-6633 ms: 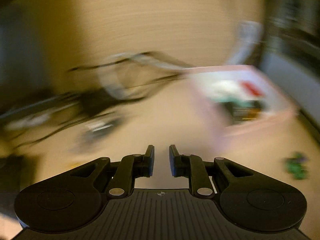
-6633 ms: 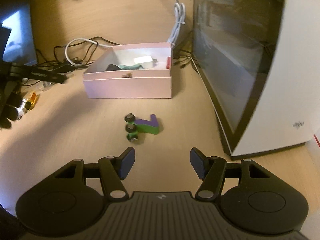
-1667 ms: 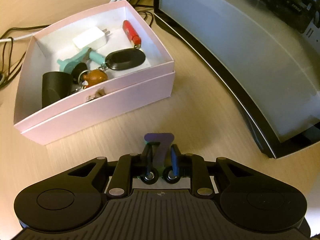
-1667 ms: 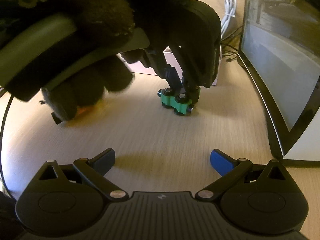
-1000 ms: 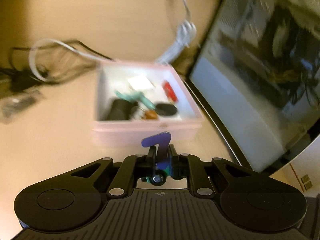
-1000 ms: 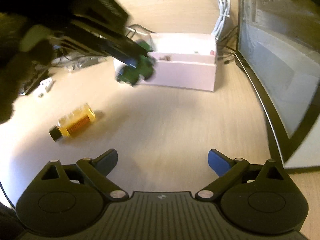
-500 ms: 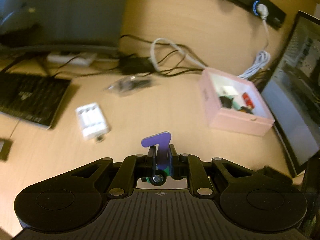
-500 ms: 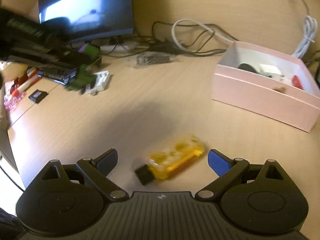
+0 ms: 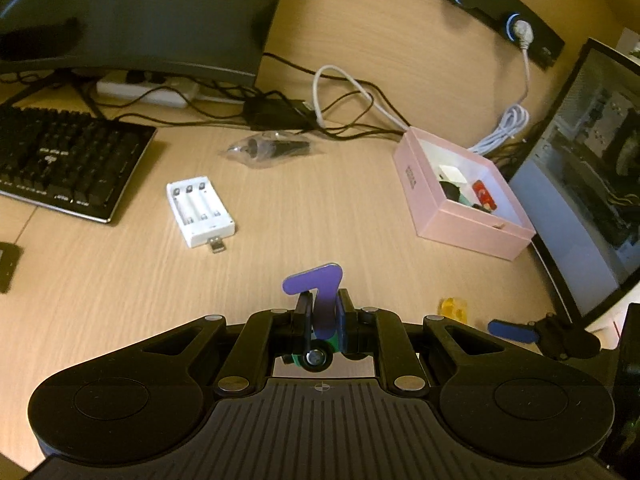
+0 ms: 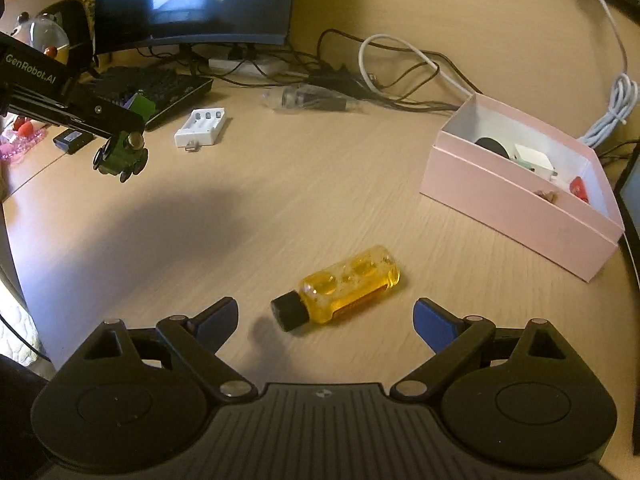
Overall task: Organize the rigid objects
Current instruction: 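Grasp the yellow liquid bottle on the desk with the right gripper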
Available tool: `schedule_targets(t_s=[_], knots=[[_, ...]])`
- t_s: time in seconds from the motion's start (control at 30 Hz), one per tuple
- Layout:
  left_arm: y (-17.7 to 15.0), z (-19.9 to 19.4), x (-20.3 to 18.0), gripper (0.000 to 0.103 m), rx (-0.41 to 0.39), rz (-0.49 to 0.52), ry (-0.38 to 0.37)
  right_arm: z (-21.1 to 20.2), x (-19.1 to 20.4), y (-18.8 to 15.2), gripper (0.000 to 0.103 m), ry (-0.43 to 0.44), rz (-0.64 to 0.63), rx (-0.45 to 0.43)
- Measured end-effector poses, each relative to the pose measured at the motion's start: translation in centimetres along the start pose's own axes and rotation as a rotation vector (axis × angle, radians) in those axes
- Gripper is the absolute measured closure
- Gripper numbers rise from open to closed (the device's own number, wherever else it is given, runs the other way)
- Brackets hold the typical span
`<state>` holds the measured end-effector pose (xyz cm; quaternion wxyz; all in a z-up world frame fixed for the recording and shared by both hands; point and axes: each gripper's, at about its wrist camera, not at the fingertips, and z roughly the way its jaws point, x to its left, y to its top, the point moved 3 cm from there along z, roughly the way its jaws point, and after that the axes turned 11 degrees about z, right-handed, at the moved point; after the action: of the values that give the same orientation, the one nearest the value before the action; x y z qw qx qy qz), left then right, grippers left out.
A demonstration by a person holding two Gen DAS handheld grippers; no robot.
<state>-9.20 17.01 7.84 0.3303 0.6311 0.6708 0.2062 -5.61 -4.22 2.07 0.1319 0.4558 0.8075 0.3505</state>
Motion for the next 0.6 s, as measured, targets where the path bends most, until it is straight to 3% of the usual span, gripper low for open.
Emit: schedule_targets(t_s=[0.27, 0.6], knots=[[-0.4, 0.2, 1.3, 0.089, 0.026, -0.036, 0.012, -0.1, 1.0, -0.2, 0.007, -0.001, -0.281, -0.02], [-1.3, -0.1, 0.0, 0.089, 0.027, -0.159, 0.104, 1.0, -2.8, 0.8, 0.008, 0.183, -0.301, 0.074]])
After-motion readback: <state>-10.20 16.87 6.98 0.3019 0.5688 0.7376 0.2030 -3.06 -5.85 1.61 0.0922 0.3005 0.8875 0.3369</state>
